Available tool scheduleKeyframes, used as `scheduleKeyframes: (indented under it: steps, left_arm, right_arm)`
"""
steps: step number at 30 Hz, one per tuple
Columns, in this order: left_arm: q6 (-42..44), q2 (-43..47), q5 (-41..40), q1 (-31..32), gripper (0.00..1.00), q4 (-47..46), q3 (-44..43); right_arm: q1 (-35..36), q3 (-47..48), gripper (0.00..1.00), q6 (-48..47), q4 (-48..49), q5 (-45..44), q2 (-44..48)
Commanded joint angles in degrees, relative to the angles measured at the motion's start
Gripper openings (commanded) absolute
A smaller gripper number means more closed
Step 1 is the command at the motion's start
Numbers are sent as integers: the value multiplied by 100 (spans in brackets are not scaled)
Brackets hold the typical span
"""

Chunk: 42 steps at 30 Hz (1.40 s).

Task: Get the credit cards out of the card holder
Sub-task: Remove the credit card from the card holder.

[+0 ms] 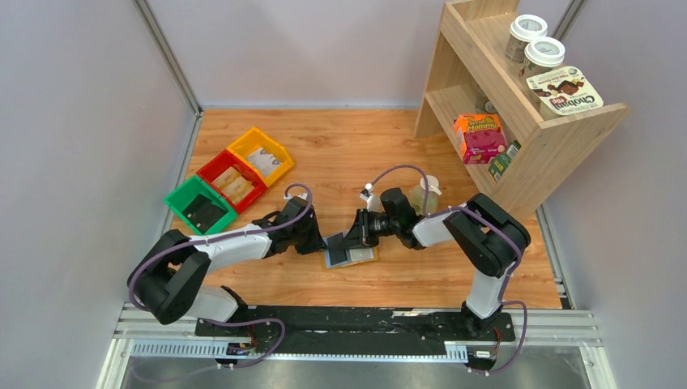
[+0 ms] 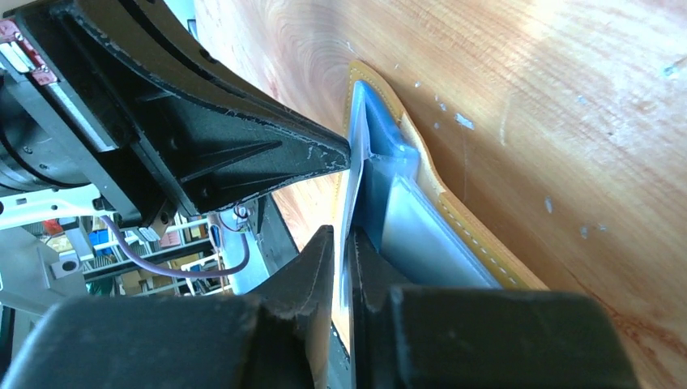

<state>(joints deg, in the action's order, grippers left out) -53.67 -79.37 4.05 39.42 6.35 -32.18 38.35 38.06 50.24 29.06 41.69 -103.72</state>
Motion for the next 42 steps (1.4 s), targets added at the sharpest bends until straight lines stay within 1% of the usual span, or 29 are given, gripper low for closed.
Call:
scheduleKeyframes:
  steps: [1,4,6,12,19,30,35,39,42]
  left_arm:
    - [129,-254,-159,40,0,411,134]
    - [137,-245,-142,40,0,385,142]
    - [146,-245,-142,39,0,393,142]
    - [120,-245,-124,40,0,367,151]
    - [120,-254,-124,40,0,358,160]
    - [85,-245,-80,39,0,279,204]
    - [94,-18,-45,40,0,86,274]
    - [155,439,-36,40,5,-37,301]
    - [190,773,-19,40,10,-28,257]
  right_arm:
    - [-12,-62,16,188,574,366,256]
    - [-20,-80,20,162,575,392,291]
    - [-20,-89,20,153,566,392,300]
    - [-73,-168,14,179,627,419,318]
    - [-126,-238,11,188,724,498,388]
    - [-398,-396,8,-23,495,515,327]
    - [-416,-335,3,-145,303,437,212]
    - [-416,-273,1,-269,57,322,186]
    - [-416,-238,0,-295,-31,287,159]
